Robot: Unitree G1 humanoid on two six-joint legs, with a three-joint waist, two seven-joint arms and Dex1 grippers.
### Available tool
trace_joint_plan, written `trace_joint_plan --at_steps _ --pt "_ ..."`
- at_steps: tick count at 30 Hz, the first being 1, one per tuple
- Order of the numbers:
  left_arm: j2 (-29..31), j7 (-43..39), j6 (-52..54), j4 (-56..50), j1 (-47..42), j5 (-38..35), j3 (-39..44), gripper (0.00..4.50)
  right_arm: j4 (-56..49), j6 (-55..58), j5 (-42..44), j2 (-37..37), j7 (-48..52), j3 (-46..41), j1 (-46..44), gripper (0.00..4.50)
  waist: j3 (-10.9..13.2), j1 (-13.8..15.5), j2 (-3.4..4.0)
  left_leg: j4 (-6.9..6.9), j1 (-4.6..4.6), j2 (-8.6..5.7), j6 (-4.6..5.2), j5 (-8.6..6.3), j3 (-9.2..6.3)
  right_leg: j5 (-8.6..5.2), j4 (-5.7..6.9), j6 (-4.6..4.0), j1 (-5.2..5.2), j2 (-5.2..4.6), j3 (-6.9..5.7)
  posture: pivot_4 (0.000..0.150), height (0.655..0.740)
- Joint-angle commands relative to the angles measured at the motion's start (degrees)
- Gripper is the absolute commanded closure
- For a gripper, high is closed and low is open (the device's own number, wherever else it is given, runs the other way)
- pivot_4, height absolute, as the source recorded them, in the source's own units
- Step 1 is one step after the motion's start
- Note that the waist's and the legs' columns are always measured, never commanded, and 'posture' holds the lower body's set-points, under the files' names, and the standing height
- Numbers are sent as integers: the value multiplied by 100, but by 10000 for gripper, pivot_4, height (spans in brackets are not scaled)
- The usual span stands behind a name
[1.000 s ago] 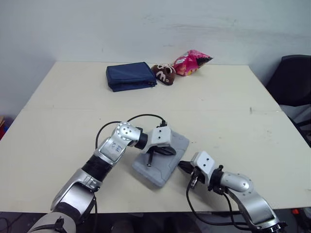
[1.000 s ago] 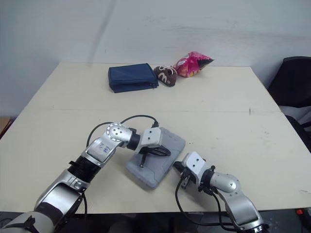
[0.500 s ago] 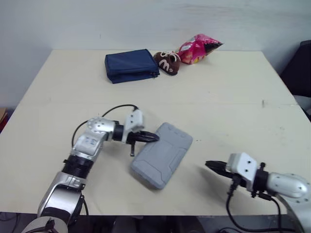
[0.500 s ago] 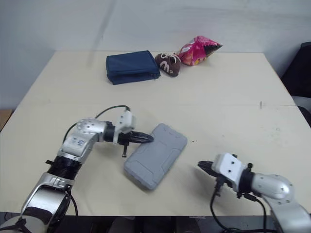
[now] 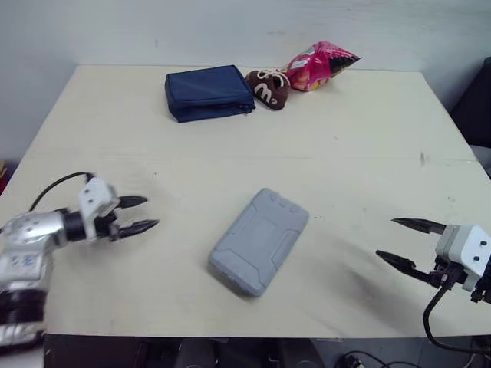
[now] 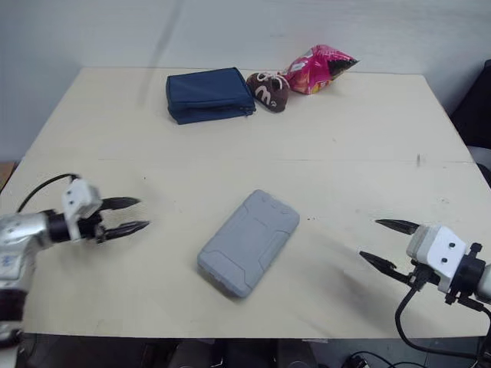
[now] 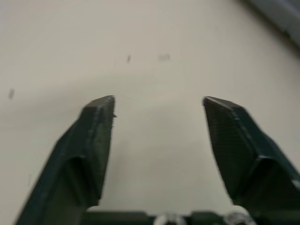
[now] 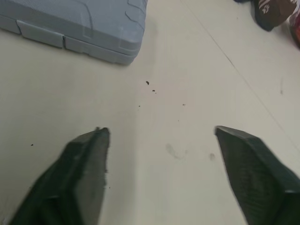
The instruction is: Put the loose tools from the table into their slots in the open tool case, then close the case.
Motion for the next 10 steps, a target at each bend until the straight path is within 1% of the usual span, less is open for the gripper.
trace_joint_plan --at_steps 1,3,5,8,10 --pt "4 410 233 -1090 922 -178 765 642 289 -396 84 -68 163 -112 -150 0 3 0 -2 0 0 -2 1 -1 -1 0 0 0 0 -3 0 1500 7400" --pt "-189 688 545 -1773 1553 -385 1212 642 596 -525 49 -107 220 81 -411 0 6 -3 -8 0 0 -3 1 -6 -3 2 0 2 2 -7 1 1500 7400" --pt "-342 924 630 -2117 1915 -421 1460 642 814 -564 31 -114 243 321 -701 0 8 -7 -7 1 1 -4 1 -5 -6 5 2 4 3 -10 1 1500 7400" --pt "-477 1263 487 -2159 1953 -284 1488 642 1020 -614 2 -118 283 565 -986 0 11 18 -1 -5 7 -3 12 1 -16 12 10 -9 3 -6 -5 1500 7400" --pt "-581 1468 326 -2125 1827 -219 1419 642 1151 -623 -40 -127 273 731 -1202 0 13 27 3 -10 10 -5 16 10 -18 15 19 -15 2 -5 -9 1500 7400"
